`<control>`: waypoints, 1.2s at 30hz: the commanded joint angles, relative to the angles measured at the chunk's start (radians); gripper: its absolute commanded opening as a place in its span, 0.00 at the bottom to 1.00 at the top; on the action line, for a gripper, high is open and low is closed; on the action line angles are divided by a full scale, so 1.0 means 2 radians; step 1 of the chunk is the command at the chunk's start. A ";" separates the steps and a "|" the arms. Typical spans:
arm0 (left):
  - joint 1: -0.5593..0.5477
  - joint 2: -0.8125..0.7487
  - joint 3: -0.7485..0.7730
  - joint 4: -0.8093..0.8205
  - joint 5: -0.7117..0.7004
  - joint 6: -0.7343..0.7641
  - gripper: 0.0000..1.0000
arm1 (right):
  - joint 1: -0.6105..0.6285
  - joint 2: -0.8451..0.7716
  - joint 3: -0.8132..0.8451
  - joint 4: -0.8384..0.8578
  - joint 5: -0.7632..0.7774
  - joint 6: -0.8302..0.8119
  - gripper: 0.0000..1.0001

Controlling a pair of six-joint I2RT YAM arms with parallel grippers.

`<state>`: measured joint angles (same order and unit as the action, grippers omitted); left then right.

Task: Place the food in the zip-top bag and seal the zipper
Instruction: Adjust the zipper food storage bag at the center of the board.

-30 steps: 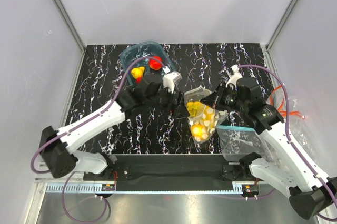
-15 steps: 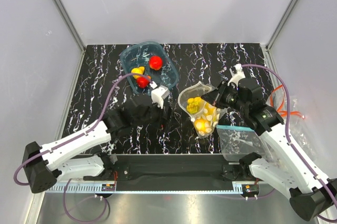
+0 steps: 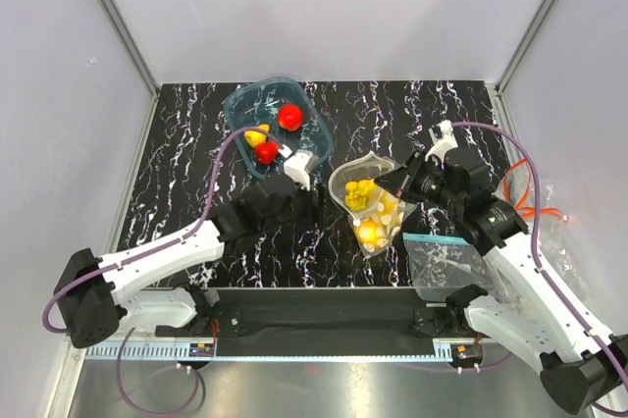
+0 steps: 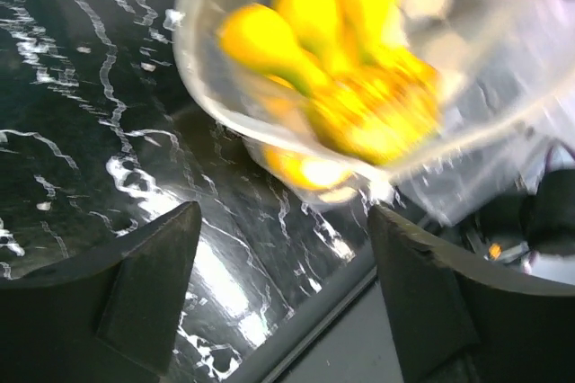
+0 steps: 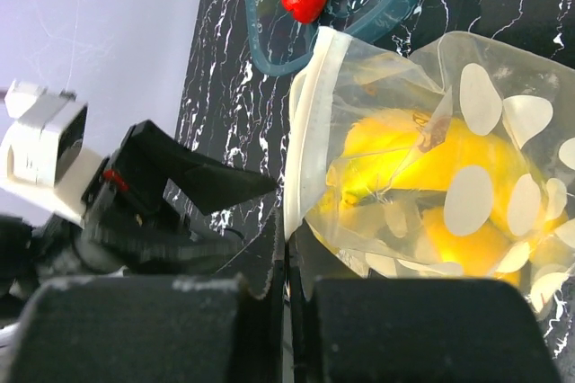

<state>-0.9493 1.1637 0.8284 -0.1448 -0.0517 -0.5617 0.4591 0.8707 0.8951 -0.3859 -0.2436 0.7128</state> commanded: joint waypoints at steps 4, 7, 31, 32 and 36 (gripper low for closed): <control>0.084 0.005 -0.017 0.071 0.036 -0.041 0.64 | 0.001 -0.014 0.000 0.036 0.009 0.001 0.00; 0.098 0.029 -0.003 0.085 0.068 -0.043 0.61 | 0.001 -0.011 -0.002 0.037 0.009 0.002 0.00; 0.110 0.049 0.032 0.108 0.080 -0.056 0.62 | 0.001 -0.007 -0.007 0.041 0.003 -0.001 0.00; 0.110 0.058 0.037 0.102 0.080 -0.053 0.62 | 0.001 -0.006 -0.007 0.043 0.002 0.000 0.00; 0.110 0.082 0.046 0.099 0.091 -0.055 0.56 | 0.001 -0.004 -0.006 0.044 0.001 0.001 0.00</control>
<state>-0.7357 1.2984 0.8764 0.0395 0.1425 -0.6815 0.4591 0.8669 0.8757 -0.3637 -0.2451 0.7128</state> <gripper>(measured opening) 0.574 0.012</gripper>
